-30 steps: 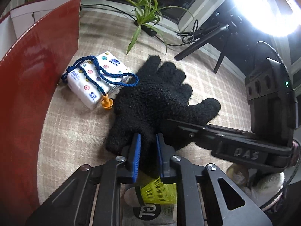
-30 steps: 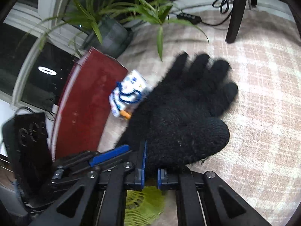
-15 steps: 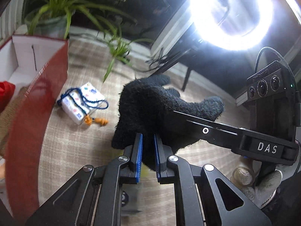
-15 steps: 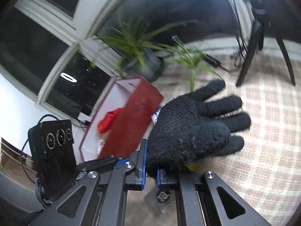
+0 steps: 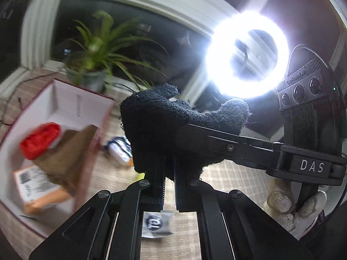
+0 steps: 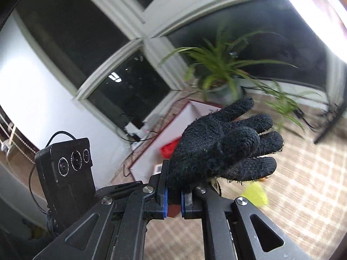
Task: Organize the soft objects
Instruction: 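Carry the black glove with the left tool and release it into the box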
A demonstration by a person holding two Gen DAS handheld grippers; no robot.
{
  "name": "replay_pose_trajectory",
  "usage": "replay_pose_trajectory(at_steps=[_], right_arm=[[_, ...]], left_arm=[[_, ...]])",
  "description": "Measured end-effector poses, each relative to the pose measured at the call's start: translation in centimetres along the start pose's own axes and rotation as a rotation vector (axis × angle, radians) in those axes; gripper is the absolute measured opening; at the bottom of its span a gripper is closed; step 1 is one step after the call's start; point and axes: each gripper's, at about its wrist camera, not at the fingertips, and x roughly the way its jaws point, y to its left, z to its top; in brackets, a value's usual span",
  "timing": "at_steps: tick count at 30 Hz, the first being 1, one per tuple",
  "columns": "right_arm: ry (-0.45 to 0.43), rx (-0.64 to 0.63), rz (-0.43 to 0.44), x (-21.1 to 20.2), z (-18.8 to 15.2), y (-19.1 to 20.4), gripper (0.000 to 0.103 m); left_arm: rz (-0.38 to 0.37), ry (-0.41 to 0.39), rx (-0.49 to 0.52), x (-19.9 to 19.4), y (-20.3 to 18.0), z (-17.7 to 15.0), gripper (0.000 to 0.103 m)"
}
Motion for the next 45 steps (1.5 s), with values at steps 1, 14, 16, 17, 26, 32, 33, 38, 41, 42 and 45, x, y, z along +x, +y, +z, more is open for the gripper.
replay_pose_trajectory(at_steps=[1,14,16,17,26,32,33,38,41,42,45], right_arm=[[0.004,-0.015,0.008,0.6,0.4,0.7,0.007],[0.13,-0.118,0.059,11.1,4.2,5.3,0.007],[0.145,-0.135,0.042,12.2,4.2,5.5,0.007],[0.154,-0.144,0.033,12.7,4.3,5.6,0.007],[0.183,-0.132,-0.018,15.5,6.2,4.3,0.009],[0.201,-0.085,-0.059,16.0,6.9,2.6,0.035],[0.2,-0.084,-0.064,15.9,6.8,2.5,0.041],[0.212,-0.072,-0.08,15.5,6.9,1.6,0.044],[0.182,-0.042,-0.055,15.1,7.7,1.2,0.049],[0.178,-0.026,-0.048,15.1,8.0,1.1,0.054],[0.202,-0.033,-0.047,15.7,8.4,1.2,0.061]], left_arm=[[0.012,-0.014,-0.005,-0.6,0.4,0.2,0.003],[0.167,-0.078,-0.15,-3.3,8.9,2.1,0.003],[0.172,-0.074,-0.176,-3.2,9.9,2.2,0.003],[0.17,-0.07,-0.195,-3.0,10.6,2.2,0.003],[0.177,-0.069,-0.263,-1.0,13.4,3.4,0.003],[0.199,-0.056,-0.279,-0.3,14.3,3.8,0.003],[0.202,-0.055,-0.279,-0.3,14.3,3.8,0.003],[0.221,-0.055,-0.284,-0.4,14.6,3.7,0.003],[0.222,-0.056,-0.287,-0.6,14.5,3.7,0.003],[0.224,-0.058,-0.286,-0.7,14.5,3.7,0.003],[0.224,-0.062,-0.278,-1.1,14.3,3.6,0.003]])
